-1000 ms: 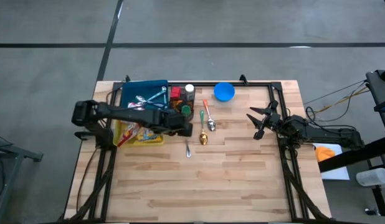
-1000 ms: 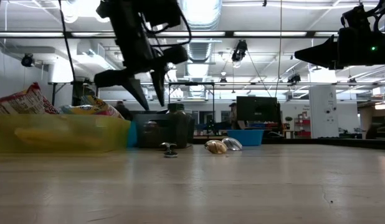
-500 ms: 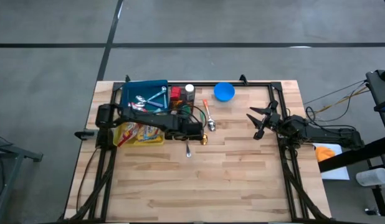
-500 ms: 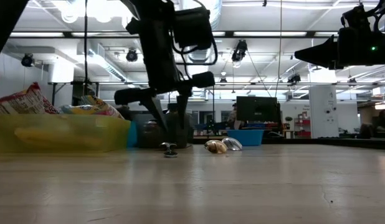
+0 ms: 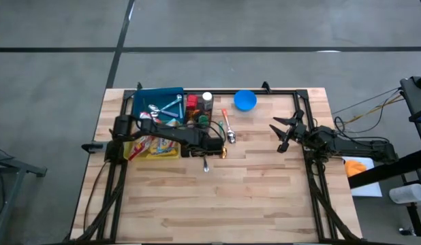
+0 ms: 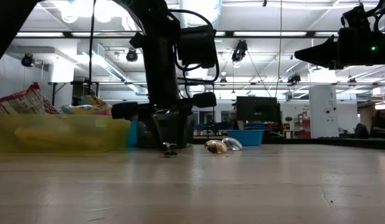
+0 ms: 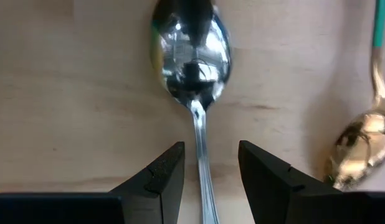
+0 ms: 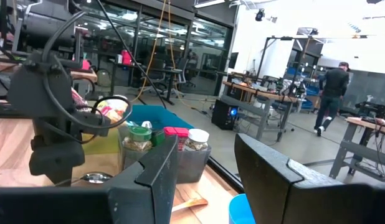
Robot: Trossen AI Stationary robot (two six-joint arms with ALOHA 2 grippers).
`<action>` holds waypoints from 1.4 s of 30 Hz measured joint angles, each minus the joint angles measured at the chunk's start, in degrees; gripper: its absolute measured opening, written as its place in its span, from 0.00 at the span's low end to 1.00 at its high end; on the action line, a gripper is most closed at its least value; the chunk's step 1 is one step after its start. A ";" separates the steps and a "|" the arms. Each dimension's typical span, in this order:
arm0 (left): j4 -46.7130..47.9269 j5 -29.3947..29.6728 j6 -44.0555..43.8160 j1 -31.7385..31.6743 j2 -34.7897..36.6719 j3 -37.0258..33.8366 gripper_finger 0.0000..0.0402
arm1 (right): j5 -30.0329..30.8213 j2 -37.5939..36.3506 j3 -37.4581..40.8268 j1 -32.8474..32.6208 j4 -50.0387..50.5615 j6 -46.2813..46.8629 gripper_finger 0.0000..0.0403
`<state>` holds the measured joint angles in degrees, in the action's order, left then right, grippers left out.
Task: Pick & Place Food Item
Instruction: Put the silver spoon into the blue bin
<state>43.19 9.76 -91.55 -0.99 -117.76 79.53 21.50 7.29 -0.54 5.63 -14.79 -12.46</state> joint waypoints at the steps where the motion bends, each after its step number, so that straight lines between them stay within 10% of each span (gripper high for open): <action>1: -0.05 0.64 0.01 0.00 -0.31 -0.01 0.38 | 0.02 0.00 0.00 0.02 -0.01 0.01 0.39; 12: -0.88 2.98 2.40 -0.17 -0.96 0.06 0.36 | 0.02 -0.02 0.00 0.02 0.00 0.01 0.39; 26: -1.86 4.24 2.59 -0.26 -1.08 -0.05 0.02 | 0.02 -0.02 0.00 0.01 0.00 0.00 0.39; 42: -1.69 4.06 3.23 -0.22 -0.53 0.05 0.02 | 0.02 -0.02 0.00 0.02 0.00 0.01 0.39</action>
<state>41.50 13.83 -88.31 -1.21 -118.29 79.59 21.51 7.27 -0.54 5.65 -14.79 -12.45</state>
